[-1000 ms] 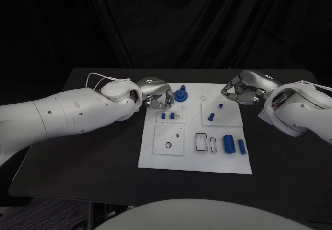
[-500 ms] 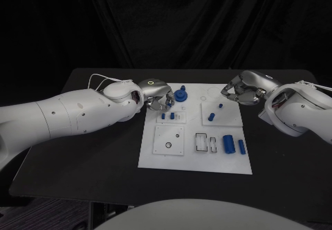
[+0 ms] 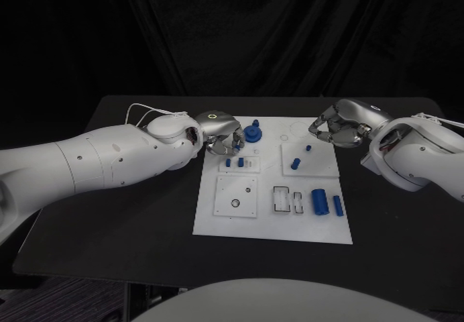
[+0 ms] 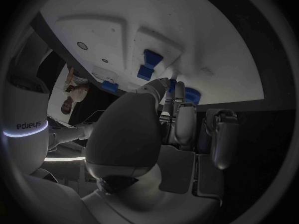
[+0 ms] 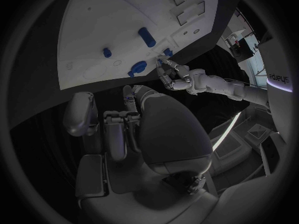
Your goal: Assemble the parts on the task board
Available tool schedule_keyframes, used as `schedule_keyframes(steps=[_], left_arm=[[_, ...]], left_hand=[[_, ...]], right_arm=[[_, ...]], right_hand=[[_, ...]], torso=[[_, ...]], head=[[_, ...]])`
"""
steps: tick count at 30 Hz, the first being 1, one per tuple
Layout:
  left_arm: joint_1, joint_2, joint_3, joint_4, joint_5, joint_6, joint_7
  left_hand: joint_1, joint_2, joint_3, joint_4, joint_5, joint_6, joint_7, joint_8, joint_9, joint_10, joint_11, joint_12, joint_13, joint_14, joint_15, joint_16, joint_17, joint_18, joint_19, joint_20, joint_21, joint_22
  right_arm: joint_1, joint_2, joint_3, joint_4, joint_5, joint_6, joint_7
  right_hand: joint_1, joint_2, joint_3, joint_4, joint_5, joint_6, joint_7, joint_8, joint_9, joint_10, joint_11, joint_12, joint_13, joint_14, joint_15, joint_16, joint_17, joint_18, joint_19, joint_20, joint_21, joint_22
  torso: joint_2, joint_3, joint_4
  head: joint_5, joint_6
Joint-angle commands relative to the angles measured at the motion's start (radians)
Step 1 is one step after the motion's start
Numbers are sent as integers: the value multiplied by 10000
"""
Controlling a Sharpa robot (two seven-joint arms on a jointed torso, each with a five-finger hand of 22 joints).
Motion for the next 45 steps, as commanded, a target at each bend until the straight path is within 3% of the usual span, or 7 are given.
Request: schedule_keyframes(steps=[1, 18, 21, 27, 32, 45], left_arm=[[-39, 42, 2, -39, -65, 198, 27], [-127, 86, 2, -116, -65, 504, -89], [-137, 74, 2, -116, -65, 504, -124], [-150, 20, 2, -116, -65, 502, -234], [-157, -52, 2, -102, -65, 290, -228], [-167, -225, 2, -108, -65, -420, -260]], left_hand=[[64, 77, 2, -91, 53, 48, 21, 25, 9, 47, 1, -22, 16, -65, 29, -46, -16, -61, 236, 61, -69, 2322], [66, 64, 16, -166, 21, -146, -4, -111, -50, -36, 12, -92, 19, -227, 42, -208, -250, -2, 23, 79, -179, 2237], [-10, 8, 41, -167, -84, -713, -186, -374, -213, -218, 25, -214, 6, -305, 33, -278, -351, 34, -109, 88, -266, 2182], [-82, -196, 190, -176, -255, -1982, -690, -376, -707, -652, 254, -459, -20, -482, 225, -397, -546, 120, -413, 83, -502, 2041], [-163, -269, 231, -130, -376, -2264, -826, -363, -938, -855, 341, -566, -35, -523, 307, -405, -579, 138, -470, 91, -581, 2007], [-330, -301, 197, 0, -510, -2359, -1010, -345, -1107, -1023, 414, -646, -44, -567, 382, -427, -643, 150, -505, 102, -643, 1986]], right_arm=[[-22, -4, 6, 7, -15, 18, -173], [-27, 16, 6, 6, -16, 36, -175], [-28, 12, 6, 8, -16, 41, -176], [-30, -4, 7, 10, -16, 46, -183], [-32, -2, 7, 9, -16, 89, -214], [-42, -7, 7, -1, -16, 220, -295]], right_hand=[[79, -40, 77, -19, 59, 25, 30, -13, 8, 440, 9, -46, 2074, 1049, 46, 25, 2635, 115, -76, -21, -70, 1436], [93, -31, 93, -30, 60, 21, 30, -15, 8, 442, 9, -44, 2075, 1049, 46, 25, 2635, 114, -73, -21, -63, 1438], [93, -31, 93, -30, 60, 21, 30, -15, 8, 442, 9, -44, 2075, 1049, 46, 25, 2635, 114, -73, -21, -63, 1438], [93, -31, 93, -30, 60, 21, 30, -15, 8, 442, 9, -44, 2075, 1049, 46, 25, 2635, 114, -73, -21, -63, 1438], [93, -31, 93, -30, 60, 21, 30, -15, 8, 442, 9, -44, 2075, 1049, 46, 25, 2635, 114, -73, -21, -63, 1438], [113, -16, 113, -46, 61, 32, 26, -9, 12, 454, 6, -36, 2084, 1049, 44, 25, 2635, 115, -75, -23, -74, 1436]], torso=[[7, 0, 3], [9, -1, 0], [2, 0, 0], [5, 1, 7], [2, -1, 3], [4, -3, 12]], head=[[-5, 1], [3, 1], [-1, 1], [11, 1], [9, 1], [26, 1]])
